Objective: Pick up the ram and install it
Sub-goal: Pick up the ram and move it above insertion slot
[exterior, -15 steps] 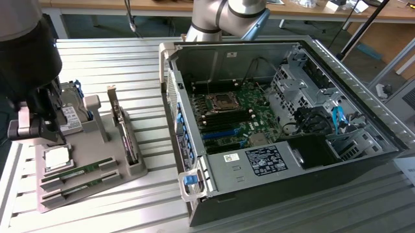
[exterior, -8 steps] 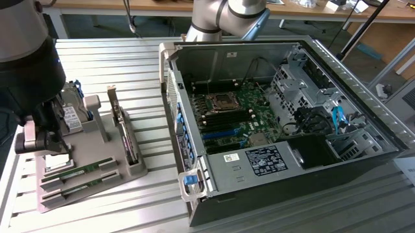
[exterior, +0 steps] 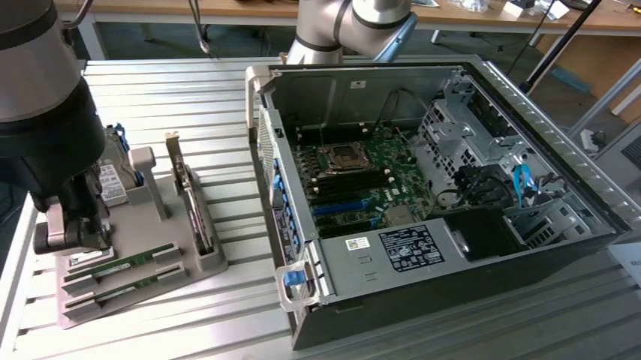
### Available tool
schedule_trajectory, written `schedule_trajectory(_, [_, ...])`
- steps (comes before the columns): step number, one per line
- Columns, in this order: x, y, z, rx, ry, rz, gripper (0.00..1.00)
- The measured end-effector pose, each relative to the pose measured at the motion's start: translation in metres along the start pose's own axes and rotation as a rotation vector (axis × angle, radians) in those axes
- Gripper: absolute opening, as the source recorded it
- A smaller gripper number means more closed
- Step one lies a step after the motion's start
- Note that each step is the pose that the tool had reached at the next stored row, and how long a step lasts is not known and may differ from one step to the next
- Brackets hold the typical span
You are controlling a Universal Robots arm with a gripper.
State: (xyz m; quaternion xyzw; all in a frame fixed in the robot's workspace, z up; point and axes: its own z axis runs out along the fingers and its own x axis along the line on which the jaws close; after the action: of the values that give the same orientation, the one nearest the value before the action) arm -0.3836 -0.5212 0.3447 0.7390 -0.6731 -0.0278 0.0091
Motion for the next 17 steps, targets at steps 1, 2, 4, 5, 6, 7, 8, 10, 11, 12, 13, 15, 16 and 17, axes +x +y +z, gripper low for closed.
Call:
schedule_trajectory(1, [0.001, -0.0001, 0.0016, -0.0005, 0.0003, -0.006, 0.42])
schedule_trajectory(2, [0.001, -0.0002, 0.0027, -0.0009, 0.0005, -0.011, 0.42])
schedule_trajectory(4, [0.002, -0.0004, 0.0056, -0.0019, 0.0011, -0.024, 0.42])
schedule_trajectory(5, [0.002, -0.0005, 0.0064, -0.0022, 0.0014, -0.032, 0.42])
schedule_trajectory(6, [0.002, -0.0007, 0.0082, -0.0027, 0.0024, -0.049, 0.42])
schedule_trajectory(7, [0.002, -0.0007, 0.0089, -0.0029, 0.0027, -0.056, 0.42])
schedule_trajectory(8, [0.002, -0.0007, 0.0096, -0.0032, 0.0031, -0.062, 0.42])
schedule_trajectory(10, [0.002, -0.0007, 0.0106, -0.0033, 0.0033, -0.065, 0.42])
schedule_trajectory(11, [0.003, -0.0007, 0.0114, -0.0032, 0.0032, -0.065, 0.42])
schedule_trajectory(12, [0.003, -0.0008, 0.0118, -0.0032, 0.0033, -0.067, 0.42])
schedule_trajectory(13, [0.003, -0.0007, 0.0121, -0.0034, 0.0035, -0.069, 0.42])
schedule_trajectory(15, [0.004, -0.0007, 0.0130, -0.0034, 0.0036, -0.073, 0.42])
schedule_trajectory(16, [0.004, -0.0007, 0.0132, -0.0033, 0.0036, -0.074, 0.42])
schedule_trajectory(17, [0.004, -0.0007, 0.0131, -0.0035, 0.0037, -0.075, 0.42])
